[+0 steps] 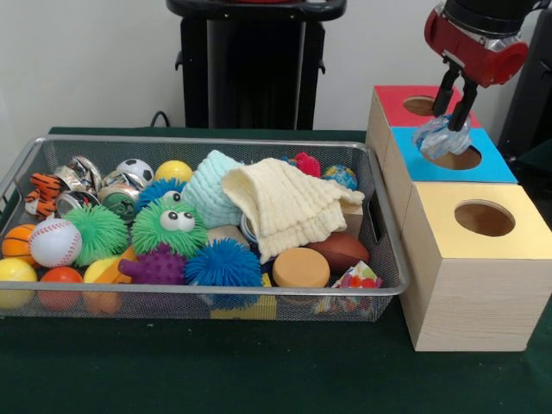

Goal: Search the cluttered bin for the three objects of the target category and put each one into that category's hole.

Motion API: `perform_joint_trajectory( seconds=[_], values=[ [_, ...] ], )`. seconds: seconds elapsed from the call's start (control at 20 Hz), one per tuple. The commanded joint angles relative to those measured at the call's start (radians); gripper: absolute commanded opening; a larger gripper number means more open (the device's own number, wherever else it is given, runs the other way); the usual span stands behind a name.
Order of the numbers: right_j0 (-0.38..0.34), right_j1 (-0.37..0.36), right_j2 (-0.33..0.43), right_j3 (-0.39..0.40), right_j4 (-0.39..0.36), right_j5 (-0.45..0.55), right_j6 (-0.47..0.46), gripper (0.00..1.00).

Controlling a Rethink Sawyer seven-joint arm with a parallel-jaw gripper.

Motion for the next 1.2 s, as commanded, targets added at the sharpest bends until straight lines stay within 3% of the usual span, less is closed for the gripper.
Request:
perform_joint_trajectory(
  seconds=[0.05,0.55,1.2],
  values=[
    [-0.019,0.035,0.099,0.033,-0.010,0.006,0.090,0.00],
    [-0.013,0.035,0.091,0.010,-0.017,0.045,0.100,0.00],
    [0.052,0.055,0.073,0.006,0.019,0.039,0.207,0.00]
  ],
)
